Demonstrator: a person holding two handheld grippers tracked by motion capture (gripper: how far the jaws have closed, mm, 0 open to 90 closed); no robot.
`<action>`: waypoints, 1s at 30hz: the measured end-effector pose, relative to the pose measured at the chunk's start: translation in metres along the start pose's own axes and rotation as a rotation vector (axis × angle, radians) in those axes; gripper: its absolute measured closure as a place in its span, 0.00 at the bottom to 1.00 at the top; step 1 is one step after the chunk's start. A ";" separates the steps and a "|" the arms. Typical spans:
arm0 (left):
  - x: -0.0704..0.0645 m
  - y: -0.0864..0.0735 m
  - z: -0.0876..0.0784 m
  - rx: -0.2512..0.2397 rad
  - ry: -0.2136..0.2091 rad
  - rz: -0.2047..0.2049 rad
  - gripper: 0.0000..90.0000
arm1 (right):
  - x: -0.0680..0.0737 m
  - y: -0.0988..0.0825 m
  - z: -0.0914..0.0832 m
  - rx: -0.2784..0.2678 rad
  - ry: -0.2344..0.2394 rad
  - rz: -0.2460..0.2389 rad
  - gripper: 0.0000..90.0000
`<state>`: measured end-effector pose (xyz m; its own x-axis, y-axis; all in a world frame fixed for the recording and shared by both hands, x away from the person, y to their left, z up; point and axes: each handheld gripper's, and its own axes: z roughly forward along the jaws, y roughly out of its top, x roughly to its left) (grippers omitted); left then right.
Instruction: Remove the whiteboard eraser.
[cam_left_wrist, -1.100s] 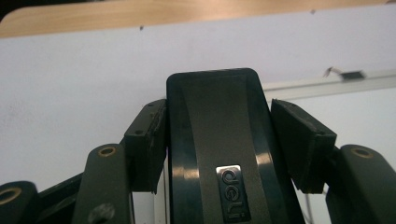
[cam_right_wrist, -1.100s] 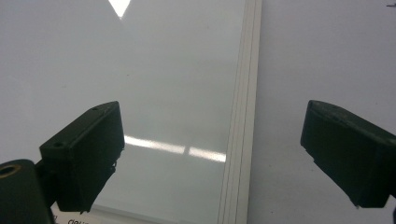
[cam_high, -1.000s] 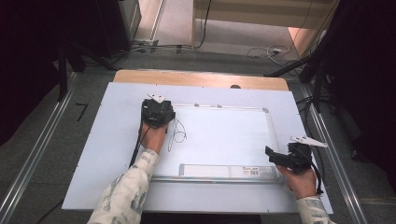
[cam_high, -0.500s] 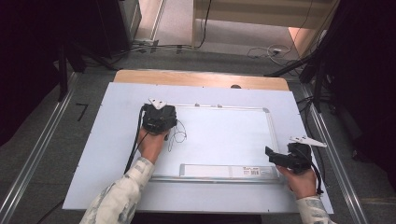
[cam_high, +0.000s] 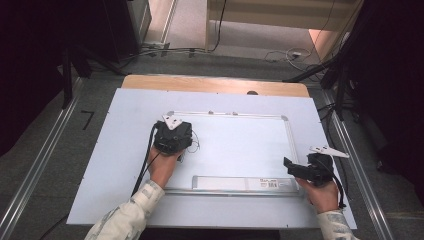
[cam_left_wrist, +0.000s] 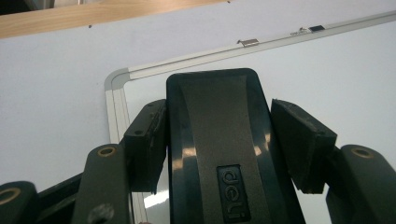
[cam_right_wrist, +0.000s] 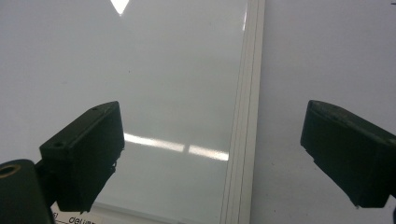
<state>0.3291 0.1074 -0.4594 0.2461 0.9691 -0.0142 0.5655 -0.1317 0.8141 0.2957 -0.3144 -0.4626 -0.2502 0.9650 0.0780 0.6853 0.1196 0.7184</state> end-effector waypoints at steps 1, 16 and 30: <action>0.000 -0.001 -0.001 0.000 -0.001 -0.003 0.44 | 0.000 0.000 0.000 0.000 0.000 0.000 0.05; -0.008 -0.010 -0.013 -0.010 -0.025 0.024 0.44 | 0.000 0.000 0.000 0.004 -0.002 0.000 0.05; -0.014 -0.026 -0.013 0.011 -0.017 0.044 0.44 | 0.000 0.000 0.001 0.008 -0.004 -0.004 0.05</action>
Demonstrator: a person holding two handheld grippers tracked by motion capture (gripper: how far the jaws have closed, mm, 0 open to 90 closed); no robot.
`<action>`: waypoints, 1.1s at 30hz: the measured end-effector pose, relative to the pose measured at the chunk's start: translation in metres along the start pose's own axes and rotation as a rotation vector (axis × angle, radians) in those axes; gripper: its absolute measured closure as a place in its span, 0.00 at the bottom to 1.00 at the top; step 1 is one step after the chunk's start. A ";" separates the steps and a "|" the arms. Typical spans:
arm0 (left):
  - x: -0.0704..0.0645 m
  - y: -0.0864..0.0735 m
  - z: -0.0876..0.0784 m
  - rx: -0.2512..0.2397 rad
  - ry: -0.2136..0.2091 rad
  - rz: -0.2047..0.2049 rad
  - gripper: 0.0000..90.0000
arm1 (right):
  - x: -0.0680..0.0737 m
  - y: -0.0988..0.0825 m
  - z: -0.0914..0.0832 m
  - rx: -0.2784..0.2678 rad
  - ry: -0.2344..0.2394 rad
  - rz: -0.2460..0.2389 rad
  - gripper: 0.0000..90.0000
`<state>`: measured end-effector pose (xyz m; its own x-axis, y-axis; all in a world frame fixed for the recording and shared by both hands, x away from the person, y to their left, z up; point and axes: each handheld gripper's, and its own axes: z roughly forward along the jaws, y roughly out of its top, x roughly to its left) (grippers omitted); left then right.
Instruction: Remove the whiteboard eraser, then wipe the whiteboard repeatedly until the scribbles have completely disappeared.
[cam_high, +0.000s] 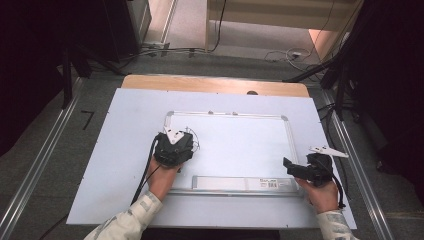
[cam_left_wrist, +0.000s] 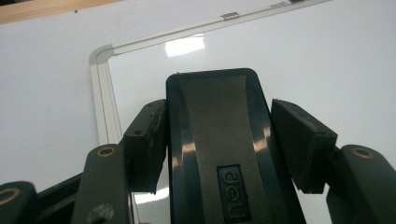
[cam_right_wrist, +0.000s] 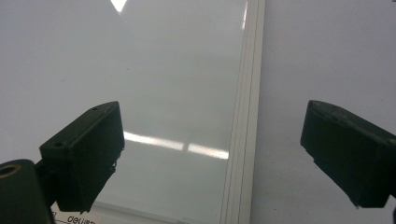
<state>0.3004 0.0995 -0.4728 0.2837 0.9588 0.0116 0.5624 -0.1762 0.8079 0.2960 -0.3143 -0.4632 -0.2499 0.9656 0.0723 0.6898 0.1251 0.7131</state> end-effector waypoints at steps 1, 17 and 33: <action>0.000 -0.001 0.000 0.005 0.001 0.005 0.44 | 0.000 0.000 0.000 0.000 0.000 -0.001 0.05; 0.001 -0.004 0.003 0.008 -0.003 -0.008 0.44 | 0.001 0.000 0.001 0.004 0.001 -0.003 0.05; 0.003 -0.005 0.002 0.004 0.003 -0.010 0.44 | 0.001 0.000 0.002 0.009 0.002 -0.008 0.05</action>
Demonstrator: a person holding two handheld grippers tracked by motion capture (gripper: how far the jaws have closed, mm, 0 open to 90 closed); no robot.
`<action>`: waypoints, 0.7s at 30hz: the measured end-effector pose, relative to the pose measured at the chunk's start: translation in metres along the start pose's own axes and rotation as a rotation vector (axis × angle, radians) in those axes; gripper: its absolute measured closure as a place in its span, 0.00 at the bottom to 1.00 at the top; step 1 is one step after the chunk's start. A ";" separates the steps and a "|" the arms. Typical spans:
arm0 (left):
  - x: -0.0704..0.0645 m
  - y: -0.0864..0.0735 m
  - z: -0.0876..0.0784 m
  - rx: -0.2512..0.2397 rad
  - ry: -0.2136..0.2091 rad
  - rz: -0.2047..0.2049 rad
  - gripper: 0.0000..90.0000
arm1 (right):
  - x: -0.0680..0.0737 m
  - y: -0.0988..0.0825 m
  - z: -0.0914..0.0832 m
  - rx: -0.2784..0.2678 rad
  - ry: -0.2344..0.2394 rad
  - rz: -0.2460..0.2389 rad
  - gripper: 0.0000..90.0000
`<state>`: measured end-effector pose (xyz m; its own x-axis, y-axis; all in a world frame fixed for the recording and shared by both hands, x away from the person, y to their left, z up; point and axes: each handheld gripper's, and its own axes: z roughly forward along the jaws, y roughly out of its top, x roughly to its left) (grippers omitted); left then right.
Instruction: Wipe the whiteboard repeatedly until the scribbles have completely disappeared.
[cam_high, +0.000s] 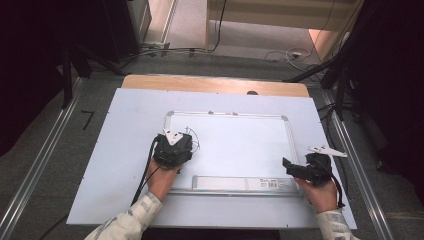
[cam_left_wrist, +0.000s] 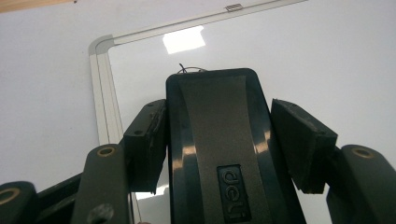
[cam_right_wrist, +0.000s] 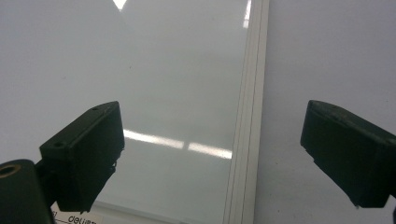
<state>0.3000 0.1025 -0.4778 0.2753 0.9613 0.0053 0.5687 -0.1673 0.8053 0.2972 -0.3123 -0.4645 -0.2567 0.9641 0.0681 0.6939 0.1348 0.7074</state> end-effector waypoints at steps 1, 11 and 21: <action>0.000 0.000 0.000 0.002 0.000 0.000 0.44 | 0.000 0.000 0.000 0.001 -0.001 -0.001 0.05; -0.001 -0.005 0.004 0.010 0.004 0.002 0.44 | 0.000 0.000 0.000 0.002 0.002 -0.002 0.05; -0.003 -0.007 0.005 0.015 0.000 0.008 0.44 | 0.001 0.000 0.001 0.007 0.002 -0.007 0.05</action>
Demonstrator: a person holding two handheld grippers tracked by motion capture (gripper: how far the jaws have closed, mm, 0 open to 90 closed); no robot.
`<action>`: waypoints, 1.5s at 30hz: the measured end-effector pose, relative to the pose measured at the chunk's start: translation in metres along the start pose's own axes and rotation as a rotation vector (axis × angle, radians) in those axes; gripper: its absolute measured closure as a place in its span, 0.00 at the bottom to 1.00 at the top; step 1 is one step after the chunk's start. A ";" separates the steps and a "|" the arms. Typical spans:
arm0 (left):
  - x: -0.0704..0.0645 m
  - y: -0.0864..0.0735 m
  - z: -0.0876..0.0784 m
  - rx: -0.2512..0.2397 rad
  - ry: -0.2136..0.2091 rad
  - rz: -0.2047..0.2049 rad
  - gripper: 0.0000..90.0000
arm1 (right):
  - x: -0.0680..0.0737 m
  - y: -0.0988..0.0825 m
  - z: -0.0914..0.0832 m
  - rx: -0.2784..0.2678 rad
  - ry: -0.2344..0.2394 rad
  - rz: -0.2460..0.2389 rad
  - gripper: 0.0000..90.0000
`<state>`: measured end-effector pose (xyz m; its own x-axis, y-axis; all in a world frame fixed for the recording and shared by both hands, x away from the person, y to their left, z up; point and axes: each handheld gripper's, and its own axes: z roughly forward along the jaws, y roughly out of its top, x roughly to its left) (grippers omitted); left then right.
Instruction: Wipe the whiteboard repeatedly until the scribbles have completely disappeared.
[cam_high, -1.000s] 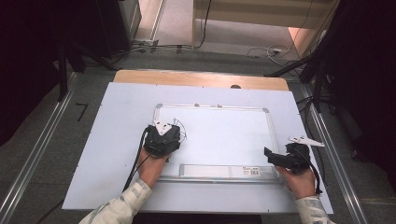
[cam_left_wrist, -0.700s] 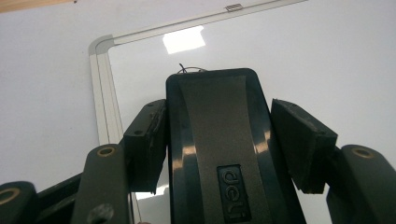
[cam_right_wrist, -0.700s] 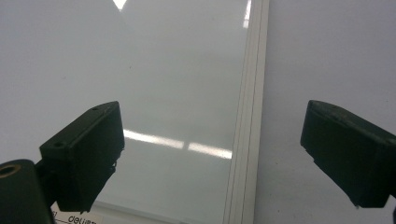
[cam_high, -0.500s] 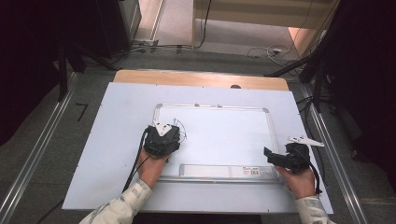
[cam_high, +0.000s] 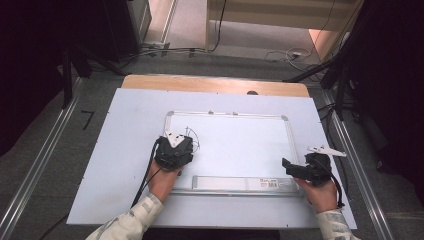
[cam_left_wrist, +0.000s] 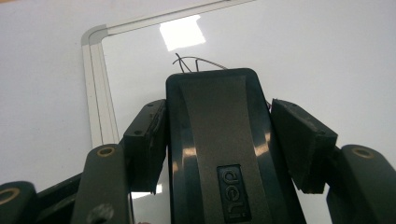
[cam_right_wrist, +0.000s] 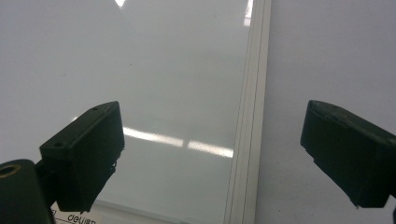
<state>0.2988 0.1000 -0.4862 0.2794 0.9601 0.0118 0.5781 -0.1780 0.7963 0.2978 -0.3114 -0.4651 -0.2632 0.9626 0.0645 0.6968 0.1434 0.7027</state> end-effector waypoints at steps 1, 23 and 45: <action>0.000 0.000 0.001 0.003 0.002 0.003 0.44 | 0.000 0.000 0.000 0.001 0.000 -0.001 0.05; 0.006 -0.003 0.011 0.016 -0.001 -0.024 0.43 | 0.000 0.000 0.000 0.001 0.001 -0.001 0.05; 0.025 0.016 0.035 0.018 0.052 -0.087 0.43 | -0.001 0.000 -0.001 -0.001 0.001 0.000 0.06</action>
<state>0.3414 0.1135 -0.4941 0.1873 0.9820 -0.0254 0.6124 -0.0966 0.7846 0.2977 -0.3125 -0.4644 -0.2638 0.9624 0.0651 0.6959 0.1431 0.7037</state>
